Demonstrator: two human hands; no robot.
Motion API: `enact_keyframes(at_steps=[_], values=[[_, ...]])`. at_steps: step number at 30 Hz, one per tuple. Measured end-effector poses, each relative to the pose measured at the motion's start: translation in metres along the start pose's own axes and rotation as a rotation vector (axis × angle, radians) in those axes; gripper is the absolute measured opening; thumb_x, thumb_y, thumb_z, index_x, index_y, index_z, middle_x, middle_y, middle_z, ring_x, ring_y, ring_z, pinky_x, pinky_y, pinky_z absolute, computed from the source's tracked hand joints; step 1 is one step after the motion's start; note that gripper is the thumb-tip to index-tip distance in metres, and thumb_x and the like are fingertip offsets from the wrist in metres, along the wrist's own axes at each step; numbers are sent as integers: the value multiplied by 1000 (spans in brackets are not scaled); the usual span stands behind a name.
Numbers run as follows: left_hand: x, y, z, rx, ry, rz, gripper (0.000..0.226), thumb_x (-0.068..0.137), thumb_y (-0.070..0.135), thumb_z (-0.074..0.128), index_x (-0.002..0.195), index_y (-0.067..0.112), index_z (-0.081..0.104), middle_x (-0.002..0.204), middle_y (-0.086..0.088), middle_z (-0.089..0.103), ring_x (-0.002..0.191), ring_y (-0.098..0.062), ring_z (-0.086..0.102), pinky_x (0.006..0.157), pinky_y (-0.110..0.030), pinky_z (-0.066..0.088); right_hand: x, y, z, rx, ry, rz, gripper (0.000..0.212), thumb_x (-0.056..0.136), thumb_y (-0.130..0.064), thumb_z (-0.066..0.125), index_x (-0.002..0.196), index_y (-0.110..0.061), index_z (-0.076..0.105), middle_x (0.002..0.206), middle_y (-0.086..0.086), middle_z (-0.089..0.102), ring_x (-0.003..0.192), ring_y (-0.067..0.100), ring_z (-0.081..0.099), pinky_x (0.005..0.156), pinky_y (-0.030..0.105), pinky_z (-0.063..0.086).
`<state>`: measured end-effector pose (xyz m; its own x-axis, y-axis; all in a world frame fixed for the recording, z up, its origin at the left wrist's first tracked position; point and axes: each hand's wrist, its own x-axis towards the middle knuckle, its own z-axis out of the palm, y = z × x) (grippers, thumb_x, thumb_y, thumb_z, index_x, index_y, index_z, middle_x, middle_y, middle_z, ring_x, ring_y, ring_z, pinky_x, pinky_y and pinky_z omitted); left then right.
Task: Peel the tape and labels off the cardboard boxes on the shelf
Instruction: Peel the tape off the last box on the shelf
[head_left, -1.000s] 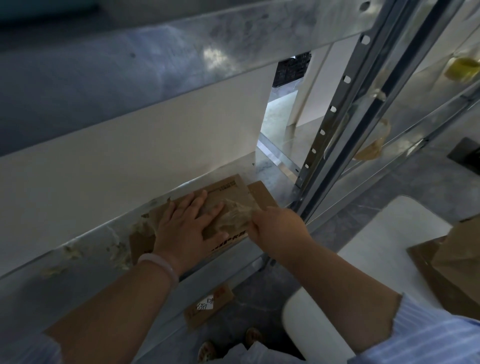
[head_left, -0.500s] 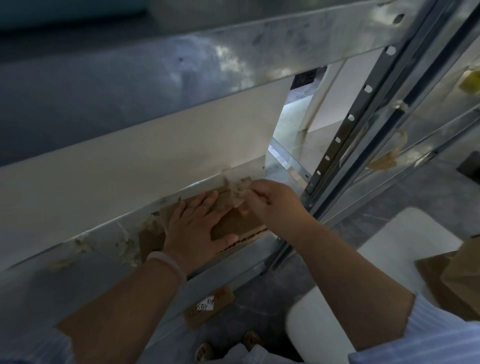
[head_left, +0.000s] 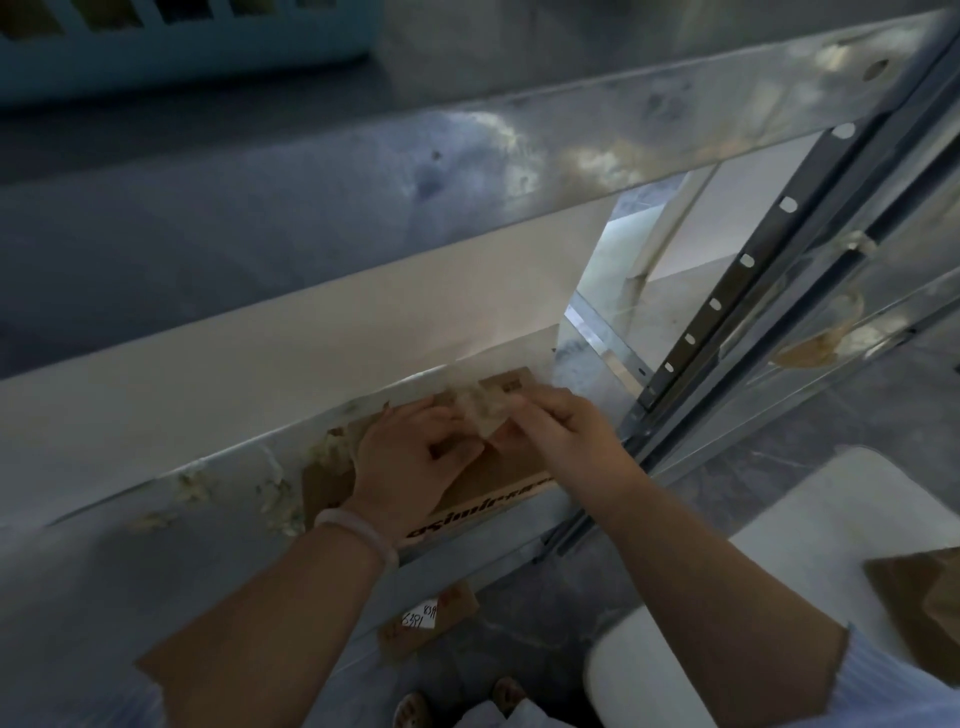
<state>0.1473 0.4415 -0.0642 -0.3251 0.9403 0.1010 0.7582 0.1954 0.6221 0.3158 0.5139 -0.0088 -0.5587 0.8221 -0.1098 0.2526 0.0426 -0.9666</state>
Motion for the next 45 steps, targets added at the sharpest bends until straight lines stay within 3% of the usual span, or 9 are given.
enact_keyframes(at_steps=[2,6,11,20,24,29,33,41,45], values=[[2,2,-1,-54,-5,-56,31,79,66,52,86,43,70,100,37,56,122,-5,50,111,-40,30,8,14,-5,48,148,141,40,87,-55,52,84,-22,74,92,5,72,91,19,68,90,45,54],[0,8,-5,-107,9,-99,15,87,43,63,88,34,74,99,30,54,116,4,44,111,-30,26,18,30,-5,-197,185,179,18,98,-36,46,96,-31,64,105,-3,66,97,17,63,92,43,52],[-3,9,-8,-281,49,-209,20,92,31,59,78,24,70,76,9,68,74,-3,60,74,-27,46,13,33,0,-570,93,-42,34,95,-22,55,128,-29,59,111,-14,46,101,5,48,94,22,42],[-4,3,-32,-540,352,-471,15,96,30,53,87,24,63,86,6,65,83,-9,60,67,-23,42,2,50,16,-687,107,-215,30,86,-21,68,116,-17,70,112,-2,56,108,16,50,96,27,42],[-10,-2,-40,-251,205,-313,7,91,30,61,95,35,57,82,17,57,74,5,51,65,-17,41,2,50,16,-706,95,-213,28,88,-22,67,116,-18,70,112,-1,55,108,17,49,97,26,39],[-21,-18,-46,220,-7,-14,35,80,30,74,115,28,68,93,6,52,88,-16,56,81,-28,48,1,50,19,-731,99,-233,27,89,-19,66,115,-18,70,107,-1,53,104,17,47,93,23,35],[-29,-20,-50,241,-90,-107,42,79,41,73,116,24,66,100,4,50,97,-19,53,85,-30,44,1,52,20,-767,89,-229,29,90,-20,63,118,-22,69,113,0,52,109,17,44,100,29,38],[-29,-9,-46,166,-46,-208,24,88,24,62,69,24,48,74,7,50,74,-14,52,60,-25,31,6,50,36,-973,26,-218,57,80,-65,40,114,-31,70,134,0,56,122,31,47,100,52,42],[-36,-21,-45,-132,145,-447,19,90,14,60,73,18,52,72,6,56,68,-10,54,61,-18,43,6,52,35,-961,6,-219,64,79,-69,32,127,-38,61,141,-4,49,129,26,37,107,47,33]])
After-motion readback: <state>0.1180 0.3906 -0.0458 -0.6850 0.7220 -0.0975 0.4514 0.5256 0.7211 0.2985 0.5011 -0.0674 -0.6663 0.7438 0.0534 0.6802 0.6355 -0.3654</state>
